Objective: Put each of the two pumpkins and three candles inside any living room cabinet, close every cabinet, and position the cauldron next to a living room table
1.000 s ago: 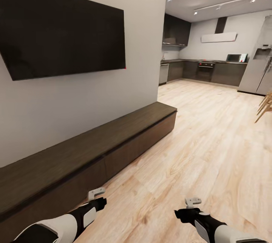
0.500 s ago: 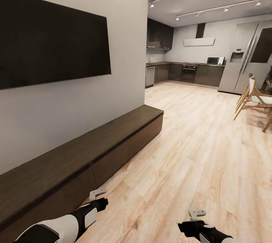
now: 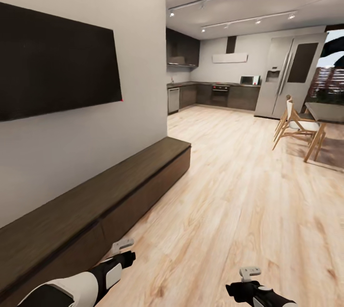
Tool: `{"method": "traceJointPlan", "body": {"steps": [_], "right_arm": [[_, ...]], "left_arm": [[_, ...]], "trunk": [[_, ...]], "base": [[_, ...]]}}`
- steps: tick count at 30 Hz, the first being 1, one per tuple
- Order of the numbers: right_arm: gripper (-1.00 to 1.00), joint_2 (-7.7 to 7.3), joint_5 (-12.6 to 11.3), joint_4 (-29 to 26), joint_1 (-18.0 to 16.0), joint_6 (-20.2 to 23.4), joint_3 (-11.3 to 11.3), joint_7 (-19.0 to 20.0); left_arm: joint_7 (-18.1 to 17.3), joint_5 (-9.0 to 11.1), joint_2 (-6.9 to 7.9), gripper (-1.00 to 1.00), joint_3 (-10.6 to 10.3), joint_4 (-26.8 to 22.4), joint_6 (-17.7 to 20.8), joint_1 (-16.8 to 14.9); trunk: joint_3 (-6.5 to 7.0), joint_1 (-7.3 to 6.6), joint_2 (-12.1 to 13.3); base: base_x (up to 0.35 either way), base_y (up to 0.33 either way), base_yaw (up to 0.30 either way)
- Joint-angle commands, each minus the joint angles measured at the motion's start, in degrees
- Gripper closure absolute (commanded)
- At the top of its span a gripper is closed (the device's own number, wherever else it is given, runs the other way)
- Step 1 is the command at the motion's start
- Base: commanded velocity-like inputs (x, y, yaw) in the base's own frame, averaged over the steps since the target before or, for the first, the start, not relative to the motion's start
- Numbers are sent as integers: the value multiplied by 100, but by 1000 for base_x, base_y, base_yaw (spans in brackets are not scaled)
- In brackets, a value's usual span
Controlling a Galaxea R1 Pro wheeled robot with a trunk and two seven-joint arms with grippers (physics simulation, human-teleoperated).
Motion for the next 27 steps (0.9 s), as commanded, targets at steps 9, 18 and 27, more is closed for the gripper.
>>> {"method": "traceJointPlan", "body": {"steps": [9,18,27], "right_arm": [[-100,-1,-27,7,-4,-20,52,16],[-100,-1,-27,7,-4,-20,58,16],[-100,-1,-27,7,-4,-20,55,16]], "left_arm": [[3,39,-6,-100,-55,16,-23,-8],[3,39,-13,-100,-56,15,-22,-6],[3,39,-24,-100,-56,7,-37,-6]], "trunk": [[216,-199,360],[437,-397,721],[663,-594,1082]], "base": [[0,0,-231],[0,0,-231],[0,0,-213]]}}
